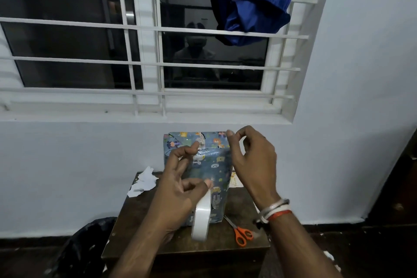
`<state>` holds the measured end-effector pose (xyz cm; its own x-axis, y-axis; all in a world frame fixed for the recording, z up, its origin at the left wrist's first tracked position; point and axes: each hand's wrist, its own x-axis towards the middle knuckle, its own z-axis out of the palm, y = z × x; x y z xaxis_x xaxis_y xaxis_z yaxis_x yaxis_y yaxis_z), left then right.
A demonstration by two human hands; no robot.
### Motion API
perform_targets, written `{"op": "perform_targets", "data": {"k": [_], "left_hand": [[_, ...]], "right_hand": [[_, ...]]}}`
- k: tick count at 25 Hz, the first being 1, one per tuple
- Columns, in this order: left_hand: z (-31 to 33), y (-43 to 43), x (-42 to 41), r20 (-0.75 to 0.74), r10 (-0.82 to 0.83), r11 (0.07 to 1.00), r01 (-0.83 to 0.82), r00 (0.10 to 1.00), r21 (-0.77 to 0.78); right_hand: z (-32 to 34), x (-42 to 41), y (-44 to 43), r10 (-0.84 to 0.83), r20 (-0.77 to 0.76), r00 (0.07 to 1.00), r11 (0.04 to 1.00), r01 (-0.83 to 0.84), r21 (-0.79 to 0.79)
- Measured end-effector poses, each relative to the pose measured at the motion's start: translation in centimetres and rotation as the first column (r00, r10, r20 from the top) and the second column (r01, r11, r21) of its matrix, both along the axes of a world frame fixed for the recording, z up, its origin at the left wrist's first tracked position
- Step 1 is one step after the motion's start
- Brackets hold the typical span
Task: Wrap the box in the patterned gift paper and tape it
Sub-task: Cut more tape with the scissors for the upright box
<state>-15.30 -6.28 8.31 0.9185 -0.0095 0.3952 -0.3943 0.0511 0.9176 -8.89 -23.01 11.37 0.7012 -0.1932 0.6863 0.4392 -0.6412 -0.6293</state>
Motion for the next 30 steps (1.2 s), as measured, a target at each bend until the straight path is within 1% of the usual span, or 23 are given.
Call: {"op": "perform_targets", "data": {"k": [1, 2, 3, 5, 7, 9, 10, 11, 12, 13, 14, 16, 18, 20, 24, 27, 30], "left_hand": [[-0.7, 0.1, -0.7, 0.006, 0.007, 1.0, -0.007, 1.0, -0.017], [-1.4, 0.2, -1.4, 0.011, 0.014, 0.999, -0.013, 1.0, -0.037], [-2.2, 0.3, -2.0, 0.007, 0.022, 0.998, -0.021, 1.0, -0.054], [-3.9, 0.4, -2.9, -0.028, 0.026, 0.998, -0.028, 0.999, -0.056], [-5.6, 0.4, -3.4, -0.07, 0.014, 0.998, -0.019, 0.997, -0.061], [-7.2, 0.4, -3.6, -0.114, -0.01, 0.997, 0.001, 0.993, -0.073], [-8.1, 0.3, -3.6, -0.138, -0.018, 0.998, 0.009, 0.99, -0.068], [-8.8, 0.3, -3.5, -0.162, -0.019, 0.998, 0.01, 0.987, -0.057], [-9.6, 0.3, -3.5, -0.182, -0.019, 0.999, 0.011, 0.983, -0.046], [-10.4, 0.4, -3.4, -0.201, -0.021, 0.999, 0.014, 0.979, -0.037], [-11.2, 0.5, -3.4, -0.22, -0.026, 0.999, 0.021, 0.975, -0.025], [-12.2, 0.7, -3.3, -0.265, -0.048, 0.999, 0.048, 0.963, -0.004], [-12.9, 0.7, -3.2, -0.318, -0.074, 0.996, 0.086, 0.945, 0.023], [-13.3, 0.4, -3.1, -0.342, -0.088, 0.992, 0.113, 0.935, 0.054], [-13.8, -0.3, -2.8, -0.37, -0.082, 0.995, 0.1, 0.925, 0.03], [-14.1, -0.8, -2.6, -0.381, -0.064, 0.998, 0.067, 0.922, -0.006], [-14.2, -1.0, -2.4, -0.386, -0.069, 0.995, 0.033, 0.92, -0.099]], "right_hand": [[-0.5, -1.3, -0.2, 0.091, -0.002, 0.996, 0.995, -0.09, 0.047], [-1.1, -2.5, -0.4, 0.205, -0.052, 0.977, 0.975, -0.2, 0.095], [-2.1, -3.5, -0.6, 0.326, -0.145, 0.934, 0.941, -0.306, 0.143], [-4.2, -4.8, -0.8, 0.511, -0.348, 0.786, 0.859, -0.458, 0.228], [-6.3, -5.6, -0.8, 0.616, -0.483, 0.622, 0.785, -0.537, 0.308], [-8.1, -5.9, -0.6, 0.687, -0.551, 0.473, 0.716, -0.568, 0.406], [-8.9, -5.9, -0.5, 0.713, -0.559, 0.423, 0.689, -0.569, 0.449], [-9.7, -5.8, -0.6, 0.727, -0.561, 0.397, 0.675, -0.563, 0.477], [-10.4, -5.7, -0.7, 0.732, -0.559, 0.39, 0.67, -0.563, 0.484], [-10.9, -5.6, -0.7, 0.723, -0.56, 0.405, 0.677, -0.576, 0.458], [-11.1, -5.8, -0.7, 0.7, -0.564, 0.439, 0.697, -0.594, 0.402], [-11.6, -6.1, -0.5, 0.612, -0.559, 0.559, 0.762, -0.607, 0.227], [-12.1, -6.4, -0.2, 0.528, -0.506, 0.682, 0.813, -0.577, 0.071], [-13.1, -6.2, -0.1, 0.501, -0.453, 0.738, 0.82, -0.572, -0.024], [-13.9, -5.9, -0.2, 0.48, -0.333, 0.812, 0.84, -0.534, -0.093], [-14.3, -5.5, -0.5, 0.457, -0.351, 0.818, 0.844, -0.523, -0.121], [-14.9, -5.0, -0.8, 0.434, -0.358, 0.827, 0.874, -0.482, -0.054]]}}
